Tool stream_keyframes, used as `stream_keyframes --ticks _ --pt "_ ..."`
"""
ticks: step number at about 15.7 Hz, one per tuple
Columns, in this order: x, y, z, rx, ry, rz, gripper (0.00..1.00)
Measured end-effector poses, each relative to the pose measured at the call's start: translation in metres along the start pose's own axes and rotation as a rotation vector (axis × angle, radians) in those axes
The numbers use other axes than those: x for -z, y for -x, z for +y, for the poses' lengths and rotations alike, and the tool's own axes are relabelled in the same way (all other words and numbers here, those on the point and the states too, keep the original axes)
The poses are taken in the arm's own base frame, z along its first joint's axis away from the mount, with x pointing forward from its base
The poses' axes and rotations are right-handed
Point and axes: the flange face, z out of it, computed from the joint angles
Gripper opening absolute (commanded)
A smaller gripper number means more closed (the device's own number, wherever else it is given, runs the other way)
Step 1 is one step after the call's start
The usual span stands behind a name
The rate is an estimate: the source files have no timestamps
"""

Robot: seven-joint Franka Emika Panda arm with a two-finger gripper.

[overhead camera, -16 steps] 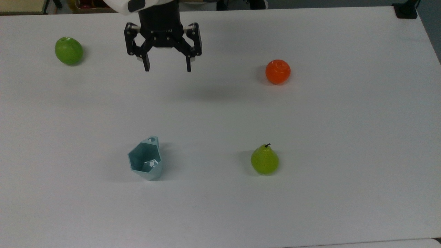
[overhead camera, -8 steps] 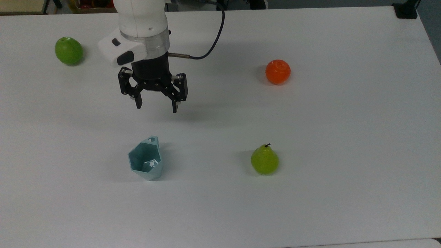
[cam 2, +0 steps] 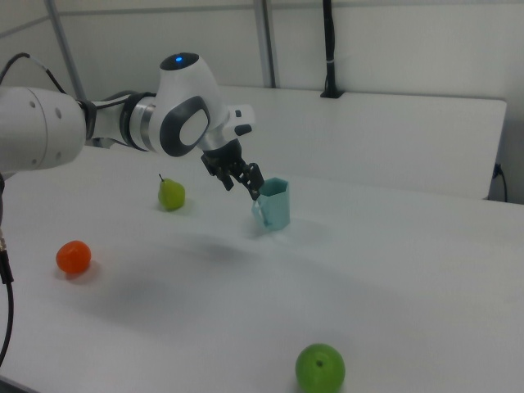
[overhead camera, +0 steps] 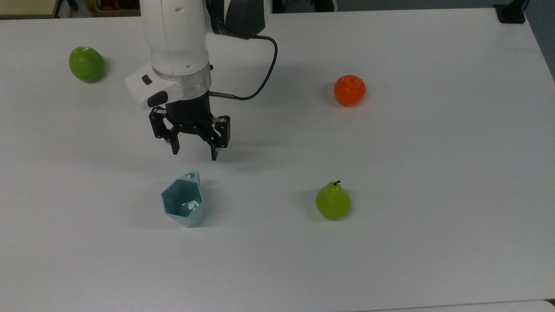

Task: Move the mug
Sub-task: 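Lower the open gripper toward the rim of the light-blue mug, then close the gripper on the mug's rim wall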

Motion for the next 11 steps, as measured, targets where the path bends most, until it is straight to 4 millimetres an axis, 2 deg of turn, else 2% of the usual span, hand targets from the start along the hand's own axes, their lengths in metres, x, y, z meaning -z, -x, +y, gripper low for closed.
stream_keyframes --ticks 11 --pt "-0.062 0.004 -0.002 0.010 0.051 0.019 0.82"
